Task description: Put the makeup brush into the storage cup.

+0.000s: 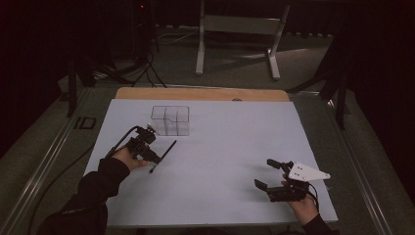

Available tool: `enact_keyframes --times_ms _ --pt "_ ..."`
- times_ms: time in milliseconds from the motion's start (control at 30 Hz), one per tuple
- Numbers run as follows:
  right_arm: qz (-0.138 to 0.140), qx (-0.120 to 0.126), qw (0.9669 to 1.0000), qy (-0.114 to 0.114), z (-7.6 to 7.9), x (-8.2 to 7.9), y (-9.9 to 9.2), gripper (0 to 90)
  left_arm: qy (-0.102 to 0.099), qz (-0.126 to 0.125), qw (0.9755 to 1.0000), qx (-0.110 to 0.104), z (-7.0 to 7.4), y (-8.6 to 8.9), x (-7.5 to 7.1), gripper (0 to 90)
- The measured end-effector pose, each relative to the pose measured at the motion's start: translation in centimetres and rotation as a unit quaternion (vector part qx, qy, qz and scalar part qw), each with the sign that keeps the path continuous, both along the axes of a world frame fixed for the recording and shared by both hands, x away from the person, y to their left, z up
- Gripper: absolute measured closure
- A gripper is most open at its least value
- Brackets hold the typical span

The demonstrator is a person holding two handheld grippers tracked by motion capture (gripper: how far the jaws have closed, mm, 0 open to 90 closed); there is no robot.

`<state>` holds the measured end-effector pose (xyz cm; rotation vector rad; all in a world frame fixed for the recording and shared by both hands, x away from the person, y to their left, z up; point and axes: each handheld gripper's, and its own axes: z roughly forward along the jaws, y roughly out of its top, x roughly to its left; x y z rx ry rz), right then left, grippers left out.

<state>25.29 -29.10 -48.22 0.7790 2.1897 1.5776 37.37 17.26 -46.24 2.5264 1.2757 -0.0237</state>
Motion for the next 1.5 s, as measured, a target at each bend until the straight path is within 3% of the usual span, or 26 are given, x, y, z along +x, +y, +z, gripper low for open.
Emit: enact_keyframes --times_ms 233,633,900,1167,1367,1500 --pt "0.001 0.001 1.0000 0.001 0.0 0.0 0.0 13.3 -0.003 -0.008 1.0000 0.003 -0.5 -0.2 0.0 61.9" --pt "0.002 0.002 1.0000 0.002 0.0 0.0 0.0 13.3 0.015 -0.022 0.9996 0.011 -1.8 -0.2 0.6 69.5" --pt "0.003 0.002 1.0000 0.003 0.0 0.0 0.0 13.3 0.026 -0.045 0.9982 0.031 -2.6 -0.7 0.5 73.7" --pt "0.003 0.002 1.0000 0.003 -0.1 0.0 0.0 13.3 0.018 -0.052 0.9970 0.055 -2.7 -1.1 0.4 78.0" --pt "0.002 0.003 1.0000 0.005 -0.1 0.1 0.0 13.2 0.017 -0.074 0.9936 0.083 -2.8 -1.9 0.3 84.6" --pt "0.001 0.004 1.0000 0.006 -0.1 0.1 0.0 13.2 0.032 -0.092 0.9903 0.099 -2.7 -2.4 0.7 85.1"
